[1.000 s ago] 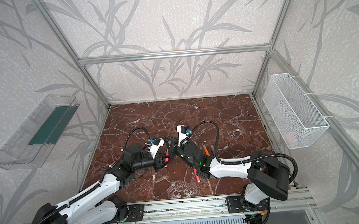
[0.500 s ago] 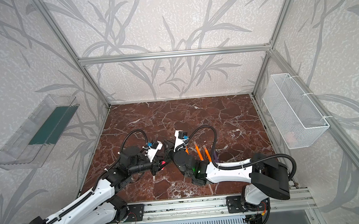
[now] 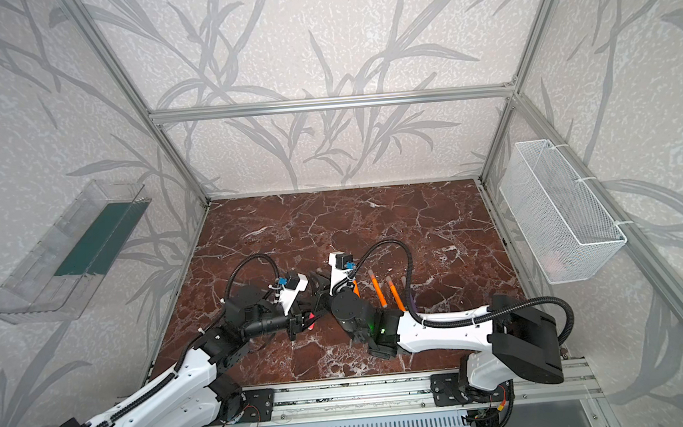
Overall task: Insert the pens into the pen caps
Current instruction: 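Press the cap down with the right gripper while the left gripper holds the marker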
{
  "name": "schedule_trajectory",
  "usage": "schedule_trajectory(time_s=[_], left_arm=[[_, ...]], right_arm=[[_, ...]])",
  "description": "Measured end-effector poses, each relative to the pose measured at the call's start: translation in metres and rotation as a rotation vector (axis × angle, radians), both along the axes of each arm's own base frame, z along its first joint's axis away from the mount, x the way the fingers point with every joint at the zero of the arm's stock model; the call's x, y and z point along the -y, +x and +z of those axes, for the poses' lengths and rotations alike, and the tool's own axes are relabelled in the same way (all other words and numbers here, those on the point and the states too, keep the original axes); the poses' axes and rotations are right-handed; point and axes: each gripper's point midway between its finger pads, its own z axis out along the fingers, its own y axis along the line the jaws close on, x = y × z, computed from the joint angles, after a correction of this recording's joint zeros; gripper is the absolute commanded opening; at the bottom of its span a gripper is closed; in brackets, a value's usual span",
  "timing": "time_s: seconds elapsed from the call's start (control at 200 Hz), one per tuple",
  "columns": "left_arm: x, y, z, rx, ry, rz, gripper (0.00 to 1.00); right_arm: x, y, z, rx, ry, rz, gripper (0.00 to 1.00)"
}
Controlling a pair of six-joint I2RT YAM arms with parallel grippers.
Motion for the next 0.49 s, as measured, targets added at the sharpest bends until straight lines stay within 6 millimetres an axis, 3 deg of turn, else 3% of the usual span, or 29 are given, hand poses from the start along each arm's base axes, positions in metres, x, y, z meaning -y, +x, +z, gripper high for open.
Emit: schedule_trajectory(time_s=[0.145, 0.285, 0.495], left_arm=[[0.008, -0.009, 0.012, 0.042, -0.048, 0.002, 0.0], [-0.001, 0.01, 0.03, 0.066, -0.112, 0.137, 0.0], [-0.008, 0.012, 0.024, 0.032, -0.133, 0.198, 0.0]], right_arm=[[0.003, -0.011, 0.013, 0.032, -0.031, 0.054, 0.22], [-0.003, -0.034, 0.002, 0.028, -0.1, 0.143, 0.26], [-0.008, -0.044, -0.001, 0.029, -0.12, 0.198, 0.35]])
